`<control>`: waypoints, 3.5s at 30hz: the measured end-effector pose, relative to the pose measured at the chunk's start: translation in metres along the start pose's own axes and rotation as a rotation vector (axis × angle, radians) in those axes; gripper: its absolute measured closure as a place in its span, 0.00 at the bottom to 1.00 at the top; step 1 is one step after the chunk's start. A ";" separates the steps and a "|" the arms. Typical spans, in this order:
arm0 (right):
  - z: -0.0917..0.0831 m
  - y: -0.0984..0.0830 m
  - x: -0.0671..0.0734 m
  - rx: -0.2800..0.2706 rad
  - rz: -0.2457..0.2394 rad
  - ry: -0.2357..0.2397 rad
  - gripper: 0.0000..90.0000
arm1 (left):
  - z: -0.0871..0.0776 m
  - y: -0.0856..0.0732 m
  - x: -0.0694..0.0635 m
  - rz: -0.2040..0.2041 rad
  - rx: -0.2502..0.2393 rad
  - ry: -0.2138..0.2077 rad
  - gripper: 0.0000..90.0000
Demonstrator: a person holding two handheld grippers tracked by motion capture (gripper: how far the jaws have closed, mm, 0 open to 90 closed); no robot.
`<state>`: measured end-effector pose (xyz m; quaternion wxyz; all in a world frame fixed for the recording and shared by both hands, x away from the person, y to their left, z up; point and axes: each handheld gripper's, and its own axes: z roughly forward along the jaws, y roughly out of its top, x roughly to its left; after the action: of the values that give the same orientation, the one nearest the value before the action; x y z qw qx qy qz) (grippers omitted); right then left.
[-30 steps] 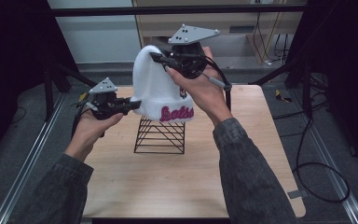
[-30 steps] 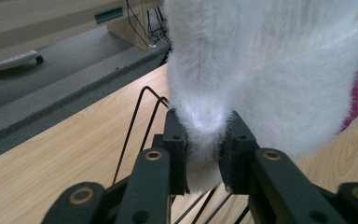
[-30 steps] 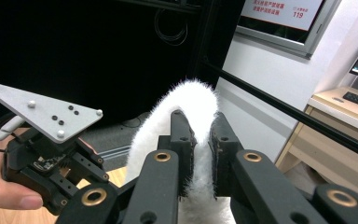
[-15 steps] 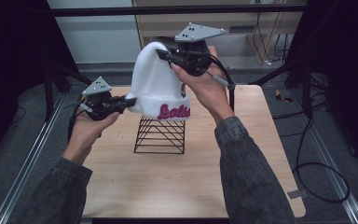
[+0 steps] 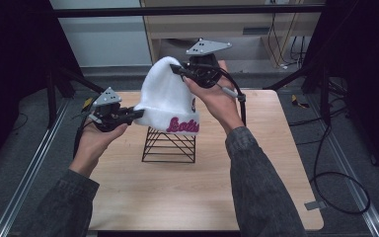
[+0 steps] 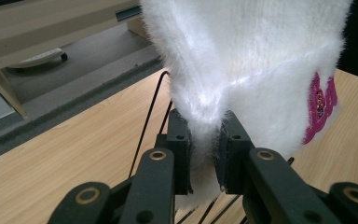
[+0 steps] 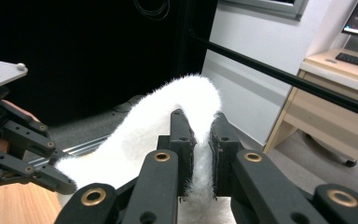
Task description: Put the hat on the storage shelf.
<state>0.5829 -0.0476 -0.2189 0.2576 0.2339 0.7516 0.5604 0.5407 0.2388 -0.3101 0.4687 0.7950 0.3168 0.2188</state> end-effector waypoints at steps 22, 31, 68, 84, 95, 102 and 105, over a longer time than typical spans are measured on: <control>0.008 -0.025 0.000 0.029 -0.002 0.014 0.92 | 0.017 -0.025 0.005 -0.015 0.032 0.015 0.86; 0.005 -0.029 0.007 0.036 -0.012 0.032 0.92 | 0.018 -0.034 0.002 -0.014 0.033 0.007 0.86; -0.002 -0.057 0.030 0.128 -0.026 0.096 0.92 | 0.025 -0.067 0.004 -0.010 0.071 -0.023 0.86; 0.000 -0.071 0.041 0.166 -0.015 0.110 0.92 | 0.028 -0.085 0.005 -0.028 0.084 -0.031 0.86; 0.007 -0.080 0.054 0.240 -0.027 0.121 0.92 | 0.034 -0.105 0.004 -0.028 0.127 -0.038 0.86; 0.013 -0.085 0.057 0.269 -0.023 0.129 0.91 | 0.036 -0.112 0.006 -0.033 0.148 -0.048 0.86; 0.015 -0.086 0.058 0.279 -0.028 0.133 0.91 | 0.037 -0.115 0.006 -0.035 0.153 -0.050 0.86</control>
<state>0.5429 -0.0220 -0.3130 0.1802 0.2193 0.8407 0.4612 0.5344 0.2616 -0.4291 0.4180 0.8281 0.3346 0.1659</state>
